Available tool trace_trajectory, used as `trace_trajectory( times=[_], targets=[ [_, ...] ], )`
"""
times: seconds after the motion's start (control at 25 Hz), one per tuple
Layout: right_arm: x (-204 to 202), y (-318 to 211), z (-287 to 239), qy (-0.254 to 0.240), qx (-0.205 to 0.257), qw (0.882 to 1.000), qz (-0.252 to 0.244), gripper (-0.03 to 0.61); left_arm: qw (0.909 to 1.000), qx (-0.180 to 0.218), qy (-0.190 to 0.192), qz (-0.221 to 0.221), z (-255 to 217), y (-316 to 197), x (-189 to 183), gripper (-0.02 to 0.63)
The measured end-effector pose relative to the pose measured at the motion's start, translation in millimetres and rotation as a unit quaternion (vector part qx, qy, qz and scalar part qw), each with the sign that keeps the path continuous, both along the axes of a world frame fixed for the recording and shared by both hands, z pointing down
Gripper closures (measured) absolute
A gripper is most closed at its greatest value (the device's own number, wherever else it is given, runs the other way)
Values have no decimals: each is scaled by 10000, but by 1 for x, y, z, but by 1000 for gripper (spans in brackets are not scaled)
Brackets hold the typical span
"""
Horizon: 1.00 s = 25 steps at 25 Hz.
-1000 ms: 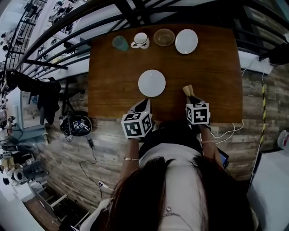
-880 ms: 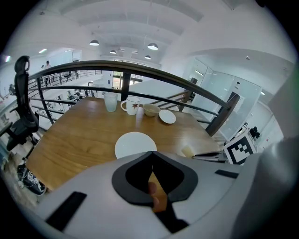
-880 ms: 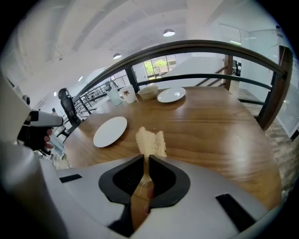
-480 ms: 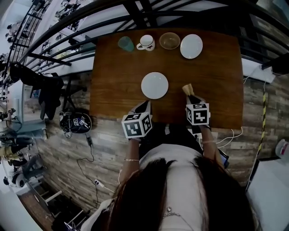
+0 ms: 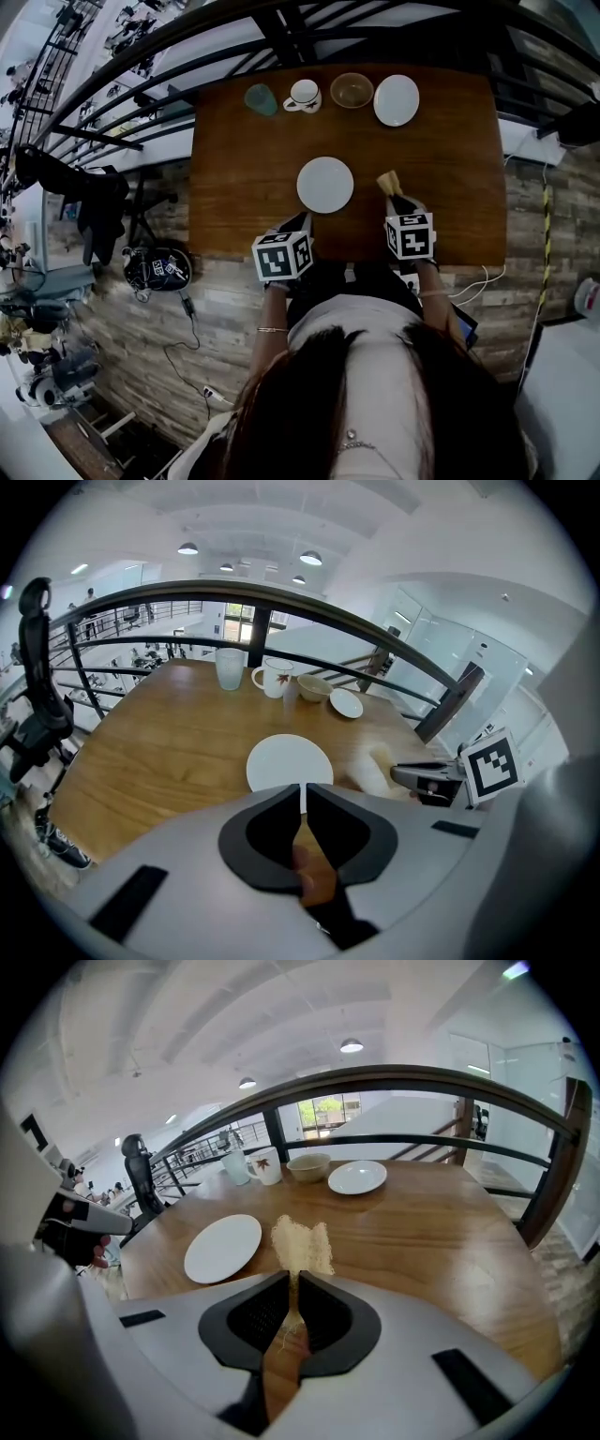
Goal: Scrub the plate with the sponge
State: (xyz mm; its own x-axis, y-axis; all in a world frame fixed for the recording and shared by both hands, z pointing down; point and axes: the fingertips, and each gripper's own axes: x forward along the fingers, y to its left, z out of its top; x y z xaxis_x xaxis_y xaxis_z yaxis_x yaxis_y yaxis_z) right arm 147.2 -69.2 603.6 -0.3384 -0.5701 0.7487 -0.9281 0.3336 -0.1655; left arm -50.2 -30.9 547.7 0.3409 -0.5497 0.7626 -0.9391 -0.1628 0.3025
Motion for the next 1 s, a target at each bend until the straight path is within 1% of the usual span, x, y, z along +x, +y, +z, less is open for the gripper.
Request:
trace_trajectory(
  times=[0.12,0.4,0.72,0.84,1.0],
  targets=[
    [-10,-4,-4,88,65,9999,-20,520,9999,-88,24,124,3,-3,-9,601],
    [-39,-13,-9,91,117,9999,-76,520,9985,-321,49,447,16,-10,-28,600],
    [-65,-21,-9,97,-24,9999,92,520,9947,-549,161,860,29,-23,-44,596],
    [-70,-24,-6,66,-90,9998,190,520,9926,-633,148,1022,33,-29,-47,572],
    [-80,-28,-5,40,-140,9995,267,520,9887,-807,175,1251,40,-31,-51,561]
  ],
)
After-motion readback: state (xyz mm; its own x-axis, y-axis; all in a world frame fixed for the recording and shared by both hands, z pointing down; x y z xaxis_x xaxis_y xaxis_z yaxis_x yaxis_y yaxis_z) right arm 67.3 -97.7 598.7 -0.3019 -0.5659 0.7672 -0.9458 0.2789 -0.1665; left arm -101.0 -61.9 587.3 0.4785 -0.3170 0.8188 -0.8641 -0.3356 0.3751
